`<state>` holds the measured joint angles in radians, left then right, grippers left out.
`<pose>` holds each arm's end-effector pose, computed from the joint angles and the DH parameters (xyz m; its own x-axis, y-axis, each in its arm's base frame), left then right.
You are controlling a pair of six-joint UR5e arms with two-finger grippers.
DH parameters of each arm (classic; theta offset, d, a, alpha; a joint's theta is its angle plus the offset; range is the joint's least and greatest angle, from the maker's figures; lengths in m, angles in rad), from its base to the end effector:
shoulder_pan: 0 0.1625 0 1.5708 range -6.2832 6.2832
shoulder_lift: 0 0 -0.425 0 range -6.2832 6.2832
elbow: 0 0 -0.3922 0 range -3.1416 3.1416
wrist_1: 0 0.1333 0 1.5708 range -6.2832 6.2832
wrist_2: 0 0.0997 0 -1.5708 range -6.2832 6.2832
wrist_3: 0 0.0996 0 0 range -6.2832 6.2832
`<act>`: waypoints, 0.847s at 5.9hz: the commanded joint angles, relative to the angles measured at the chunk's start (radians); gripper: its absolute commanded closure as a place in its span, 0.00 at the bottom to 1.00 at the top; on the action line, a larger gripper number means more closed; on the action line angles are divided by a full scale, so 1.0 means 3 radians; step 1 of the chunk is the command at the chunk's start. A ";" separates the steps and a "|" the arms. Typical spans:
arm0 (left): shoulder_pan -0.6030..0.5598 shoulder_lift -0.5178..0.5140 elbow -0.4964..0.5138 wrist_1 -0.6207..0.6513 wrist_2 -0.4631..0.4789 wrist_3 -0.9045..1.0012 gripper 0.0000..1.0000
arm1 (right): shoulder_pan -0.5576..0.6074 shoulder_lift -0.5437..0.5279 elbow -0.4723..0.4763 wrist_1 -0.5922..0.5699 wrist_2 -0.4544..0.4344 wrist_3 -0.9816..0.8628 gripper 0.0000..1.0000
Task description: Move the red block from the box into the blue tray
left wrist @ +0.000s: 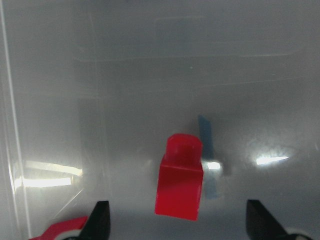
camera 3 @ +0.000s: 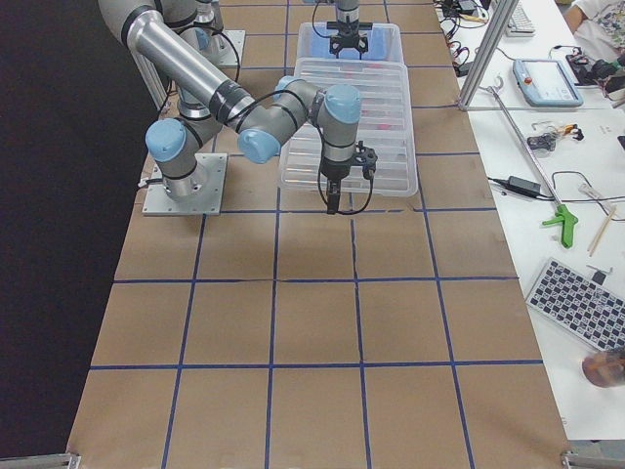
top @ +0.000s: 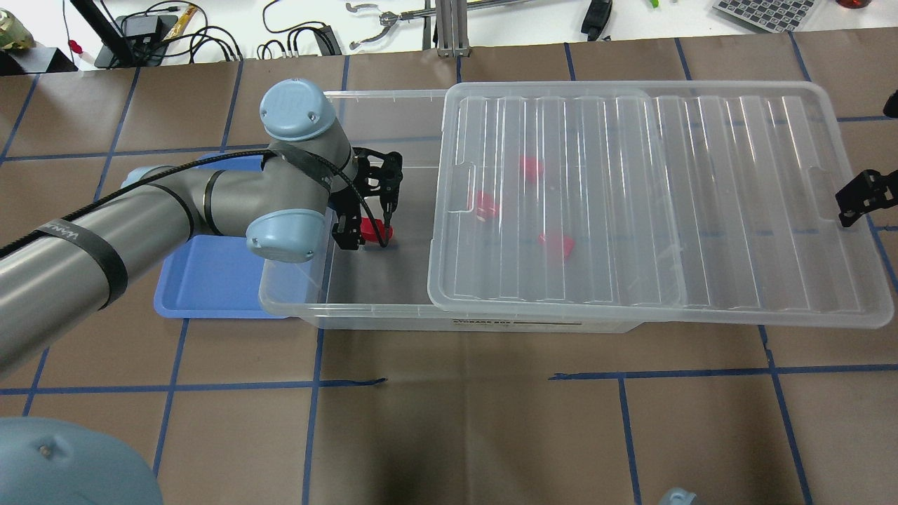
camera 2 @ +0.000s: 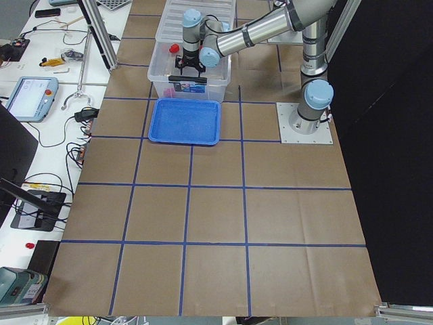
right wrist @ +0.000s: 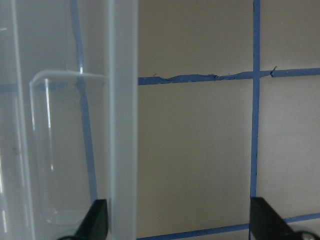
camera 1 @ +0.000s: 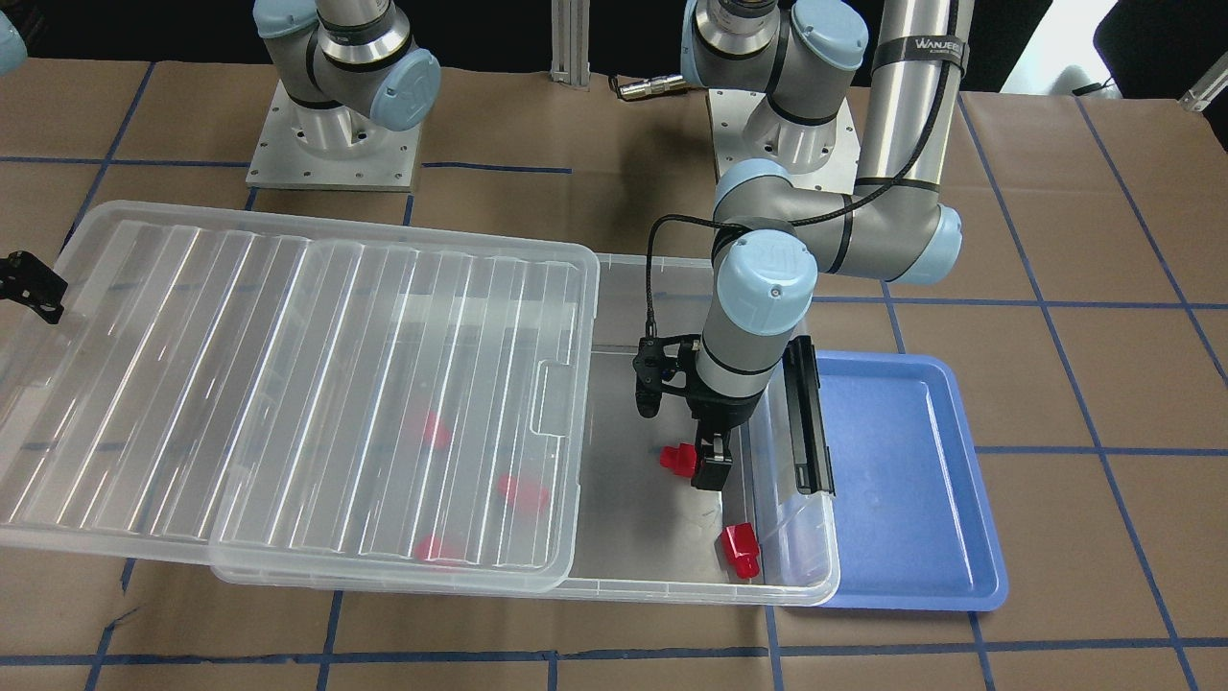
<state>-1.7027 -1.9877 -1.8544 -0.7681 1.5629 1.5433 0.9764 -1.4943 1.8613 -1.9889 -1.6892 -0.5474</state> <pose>-0.2094 -0.5586 0.2094 0.1035 0.9894 -0.1018 0.9944 -0.1052 -0.0107 -0.1811 -0.4849 0.3518 -0.9907 0.0485 0.1273 0.0511 0.9985 0.0178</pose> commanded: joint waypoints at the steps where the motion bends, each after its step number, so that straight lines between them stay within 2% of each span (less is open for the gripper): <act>1: 0.0000 -0.0139 -0.0026 0.0106 -0.0009 0.0081 0.05 | -0.0003 0.0031 0.0008 -0.0149 0.0001 -0.0082 0.00; 2: 0.0005 -0.0144 -0.0031 0.0106 -0.0014 0.0081 0.12 | -0.0003 0.0067 -0.0007 -0.0211 0.0001 -0.0067 0.00; 3: 0.0000 -0.0149 -0.0036 0.0101 -0.0020 0.0167 0.45 | 0.0012 0.0021 -0.0022 -0.0212 0.0011 -0.0032 0.00; 4: -0.0005 -0.0139 -0.0037 0.0076 -0.0025 0.0173 0.65 | 0.0038 -0.0009 -0.0098 -0.0171 0.0031 0.0014 0.00; 5: 0.0000 -0.0058 -0.0026 0.0055 -0.0015 0.0178 0.69 | 0.0109 -0.0050 -0.0170 -0.0141 0.0032 0.0080 0.00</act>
<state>-1.7033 -2.0216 -1.8641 -0.7456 1.5570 1.5938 0.9927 -1.4984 1.8303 -2.0396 -1.6814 -0.5404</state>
